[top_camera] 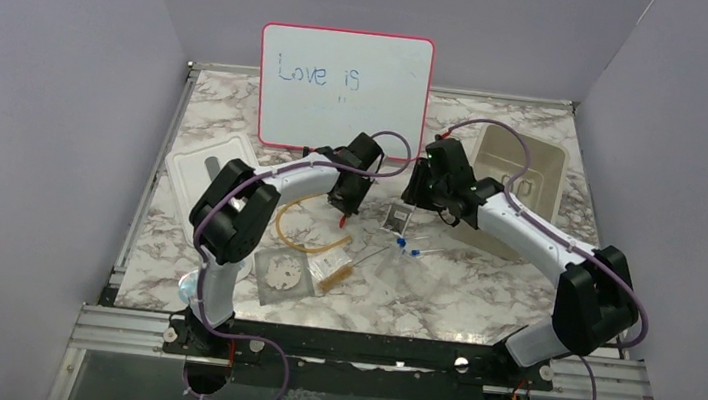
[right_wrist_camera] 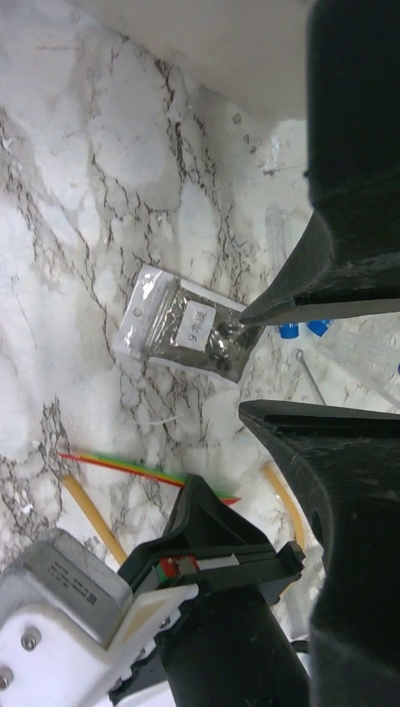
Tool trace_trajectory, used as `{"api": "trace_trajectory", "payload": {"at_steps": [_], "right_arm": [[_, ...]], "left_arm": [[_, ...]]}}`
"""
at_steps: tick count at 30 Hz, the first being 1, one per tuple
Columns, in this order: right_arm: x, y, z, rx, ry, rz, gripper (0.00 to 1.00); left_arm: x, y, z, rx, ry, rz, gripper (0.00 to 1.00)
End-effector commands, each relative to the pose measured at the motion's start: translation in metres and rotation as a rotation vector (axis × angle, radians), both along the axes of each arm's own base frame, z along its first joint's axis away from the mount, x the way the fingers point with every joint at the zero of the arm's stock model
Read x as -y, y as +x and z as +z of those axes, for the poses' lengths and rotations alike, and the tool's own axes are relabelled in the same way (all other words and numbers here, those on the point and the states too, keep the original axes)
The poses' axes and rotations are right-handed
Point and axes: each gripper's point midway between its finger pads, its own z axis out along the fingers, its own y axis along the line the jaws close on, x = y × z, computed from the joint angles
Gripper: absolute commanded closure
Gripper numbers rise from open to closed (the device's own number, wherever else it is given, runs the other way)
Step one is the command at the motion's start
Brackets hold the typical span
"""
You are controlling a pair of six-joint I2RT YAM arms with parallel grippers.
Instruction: Organize the chemistry lab equipment
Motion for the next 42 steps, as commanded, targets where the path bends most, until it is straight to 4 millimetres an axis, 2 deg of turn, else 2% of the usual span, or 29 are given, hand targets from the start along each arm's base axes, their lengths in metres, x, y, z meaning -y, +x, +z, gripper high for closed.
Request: {"api": "trace_trajectory", "payload": {"at_steps": [1,6,10,17,23,29,34,42], "right_arm": [[-0.018,-0.001,0.021,0.058,0.124,0.053,0.57],[-0.031,-0.004,0.045,0.112,0.220,0.105,0.56],[-0.037,-0.003,0.072,0.168,0.306,0.103,0.54],[-0.040,0.005,0.108,0.214,0.421,0.079,0.48],[-0.047,0.012,0.135,0.198,0.553,0.050,0.43],[-0.056,0.017,0.158,0.217,0.680,0.104,0.42],[-0.063,0.020,0.157,0.201,0.700,0.127,0.43],[-0.067,0.029,0.155,0.195,0.710,0.130,0.64]], "left_arm": [[0.009,-0.017,0.021,-0.050,-0.064,-0.036,1.00],[0.027,-0.015,0.061,-0.035,-0.211,-0.069,1.00],[0.039,-0.009,0.105,0.004,-0.340,-0.096,1.00],[0.047,0.004,0.178,0.088,-0.551,-0.129,1.00],[0.052,0.004,0.223,0.165,-0.676,-0.163,1.00],[0.056,0.002,0.246,0.199,-0.750,-0.185,1.00],[0.060,-0.003,0.255,0.195,-0.799,-0.210,1.00],[0.062,-0.009,0.253,0.174,-0.820,-0.231,1.00]]}}
